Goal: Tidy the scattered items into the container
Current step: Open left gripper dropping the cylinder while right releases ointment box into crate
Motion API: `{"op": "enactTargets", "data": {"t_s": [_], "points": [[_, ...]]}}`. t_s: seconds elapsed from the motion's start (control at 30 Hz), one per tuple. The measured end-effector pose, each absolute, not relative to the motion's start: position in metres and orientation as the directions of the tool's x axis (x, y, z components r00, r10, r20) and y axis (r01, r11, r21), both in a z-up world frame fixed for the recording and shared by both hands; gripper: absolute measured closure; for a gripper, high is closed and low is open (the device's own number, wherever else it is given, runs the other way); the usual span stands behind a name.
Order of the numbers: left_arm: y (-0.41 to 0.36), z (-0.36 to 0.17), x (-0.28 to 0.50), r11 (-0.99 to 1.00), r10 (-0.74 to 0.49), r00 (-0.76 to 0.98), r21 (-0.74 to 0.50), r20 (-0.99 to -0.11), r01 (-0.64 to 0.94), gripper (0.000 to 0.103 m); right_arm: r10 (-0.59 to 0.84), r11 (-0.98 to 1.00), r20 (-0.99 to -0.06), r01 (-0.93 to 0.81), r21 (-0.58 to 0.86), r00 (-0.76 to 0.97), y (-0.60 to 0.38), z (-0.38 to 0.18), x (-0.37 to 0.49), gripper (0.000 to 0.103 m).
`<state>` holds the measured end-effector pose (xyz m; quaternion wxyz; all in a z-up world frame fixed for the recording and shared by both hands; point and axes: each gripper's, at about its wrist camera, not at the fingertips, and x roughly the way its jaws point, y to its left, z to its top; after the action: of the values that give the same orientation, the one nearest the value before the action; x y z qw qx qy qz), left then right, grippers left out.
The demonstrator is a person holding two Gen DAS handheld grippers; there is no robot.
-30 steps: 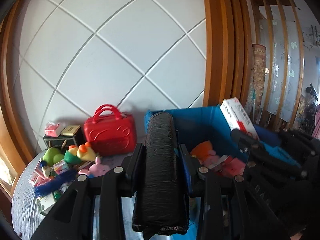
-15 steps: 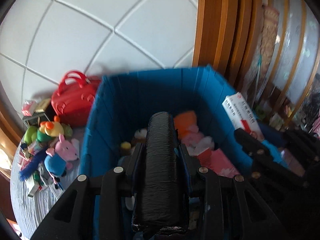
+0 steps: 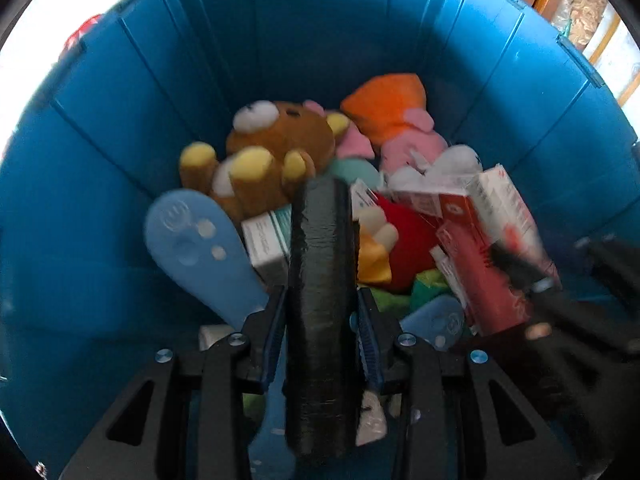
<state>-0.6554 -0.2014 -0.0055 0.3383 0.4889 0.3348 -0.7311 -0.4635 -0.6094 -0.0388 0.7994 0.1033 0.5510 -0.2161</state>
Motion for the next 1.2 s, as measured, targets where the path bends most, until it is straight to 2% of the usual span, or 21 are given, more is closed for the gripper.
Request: {"op": "enactTargets", "data": {"t_s": [0.17, 0.3, 0.33, 0.63, 0.83, 0.9, 0.93, 1.0, 1.07, 1.1, 1.2], "points": [[-0.200, 0.006, -0.650, -0.548, -0.208, -0.302, -0.145, -0.930, 0.824, 0.069, -0.236, 0.898, -0.922, 0.432, -0.086, 0.307, -0.601, -0.037, -0.465, 0.077], [-0.207, 0.004, -0.646, -0.535, -0.226, -0.273, -0.114, -0.935, 0.837, 0.052, -0.233, 0.903, -0.914, 0.423, -0.077, 0.332, -0.598, -0.032, -0.464, 0.077], [-0.209, 0.003, -0.646, -0.535, -0.226, -0.266, -0.109, -0.937, 0.838, 0.050, -0.229, 0.907, -0.913, 0.416, -0.073, 0.339, -0.596, -0.030, -0.463, 0.077], [-0.216, -0.009, -0.645, -0.558, -0.185, -0.236, -0.095, -0.954, 0.824, 0.050, -0.166, 0.938, -0.938, 0.342, -0.056, 0.303, -0.587, -0.045, -0.450, 0.075], [-0.213, -0.019, -0.649, -0.582, -0.170, -0.182, -0.050, -0.969, 0.811, 0.050, -0.195, 0.930, -0.937, 0.358, -0.082, 0.291, -0.591, -0.046, -0.451, 0.058], [-0.214, -0.021, -0.649, -0.578, -0.166, -0.168, -0.043, -0.972, 0.815, 0.050, -0.212, 0.923, -0.938, 0.371, -0.099, 0.276, -0.593, -0.047, -0.452, 0.043], [-0.214, -0.022, -0.648, -0.575, -0.163, -0.164, -0.042, -0.973, 0.817, 0.050, -0.219, 0.918, -0.938, 0.382, -0.104, 0.269, -0.596, -0.047, -0.453, 0.039], [-0.215, -0.023, -0.647, -0.570, -0.162, -0.157, -0.038, -0.974, 0.821, 0.050, -0.236, 0.906, -0.937, 0.407, -0.116, 0.257, -0.601, -0.046, -0.455, 0.021], [-0.217, -0.024, -0.645, -0.564, -0.156, -0.148, -0.035, -0.977, 0.825, 0.050, -0.250, 0.896, -0.934, 0.426, -0.124, 0.254, -0.605, -0.045, -0.457, 0.011], [-0.218, -0.025, -0.645, -0.560, -0.149, -0.144, -0.037, -0.978, 0.827, 0.050, -0.256, 0.893, -0.933, 0.431, -0.129, 0.253, -0.606, -0.044, -0.457, 0.006], [-0.220, -0.027, -0.644, -0.551, -0.130, -0.136, -0.042, -0.982, 0.833, 0.050, -0.264, 0.888, -0.932, 0.439, -0.136, 0.247, -0.608, -0.043, -0.458, 0.001]]}}
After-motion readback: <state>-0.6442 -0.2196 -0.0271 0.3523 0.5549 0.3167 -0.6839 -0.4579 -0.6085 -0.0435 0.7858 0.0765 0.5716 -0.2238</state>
